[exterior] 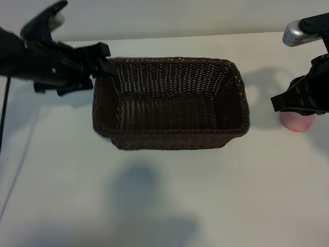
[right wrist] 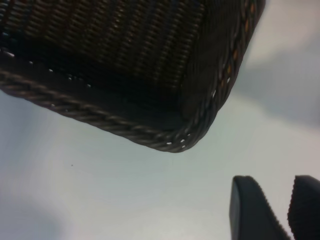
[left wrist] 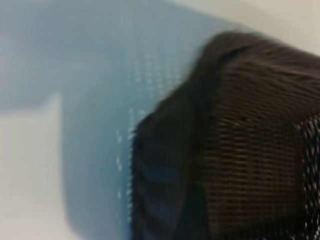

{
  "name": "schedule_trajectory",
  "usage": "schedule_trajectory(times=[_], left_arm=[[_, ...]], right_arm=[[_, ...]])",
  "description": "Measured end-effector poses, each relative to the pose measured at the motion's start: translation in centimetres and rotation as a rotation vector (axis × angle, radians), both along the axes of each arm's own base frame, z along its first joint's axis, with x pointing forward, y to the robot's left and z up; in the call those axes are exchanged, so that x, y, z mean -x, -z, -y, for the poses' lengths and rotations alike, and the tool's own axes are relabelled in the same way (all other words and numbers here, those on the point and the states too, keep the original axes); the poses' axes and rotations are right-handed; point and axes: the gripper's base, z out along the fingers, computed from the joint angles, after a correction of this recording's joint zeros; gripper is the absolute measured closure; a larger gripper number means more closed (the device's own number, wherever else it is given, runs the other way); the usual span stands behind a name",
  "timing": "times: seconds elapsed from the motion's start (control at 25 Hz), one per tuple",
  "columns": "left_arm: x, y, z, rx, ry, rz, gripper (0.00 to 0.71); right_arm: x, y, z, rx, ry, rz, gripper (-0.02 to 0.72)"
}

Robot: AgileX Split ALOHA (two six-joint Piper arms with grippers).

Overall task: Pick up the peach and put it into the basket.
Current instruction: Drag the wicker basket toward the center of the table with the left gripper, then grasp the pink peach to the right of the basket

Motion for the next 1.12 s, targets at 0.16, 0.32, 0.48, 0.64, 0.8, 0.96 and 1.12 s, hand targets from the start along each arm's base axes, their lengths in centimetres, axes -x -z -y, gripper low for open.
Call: schedule_trajectory(times=[0.16, 0.32, 0.48, 0.64, 0.8, 0.96, 1.12], left_arm=[[-0.4, -3.1, -0.2, -0.087, 0.075, 0.041, 0.102], [-0.7, -5.4, -1.0, -0.223, 0.111, 0.038, 0.109], [-0.7, -7.8, -2.2, -0.365, 0.111, 0.071, 0.110], [0.8, -10.5, -3.5, -0.488, 0.103, 0.136, 0.110], [3.3, -13.5, -4.6, -0.559, 0.086, 0.210, 0.110], [6.6, -17.0, -5.3, -0.576, 0.077, 0.333, 0.112], [10.5, -19.9, -6.0, -0.592, 0.078, 0.442, 0.112]], right_arm=[[0.0, 0.0, 0.0, 0.000, 0.000, 0.000, 0.460], [0.0, 0.0, 0.0, 0.000, 0.000, -0.001, 0.460], [0.0, 0.0, 0.0, 0.000, 0.000, -0.001, 0.460], [0.0, 0.0, 0.0, 0.000, 0.000, -0.001, 0.460], [0.0, 0.0, 0.0, 0.000, 0.000, -0.001, 0.460], [0.0, 0.0, 0.0, 0.000, 0.000, -0.001, 0.460], [0.0, 0.0, 0.0, 0.000, 0.000, -0.001, 0.460]])
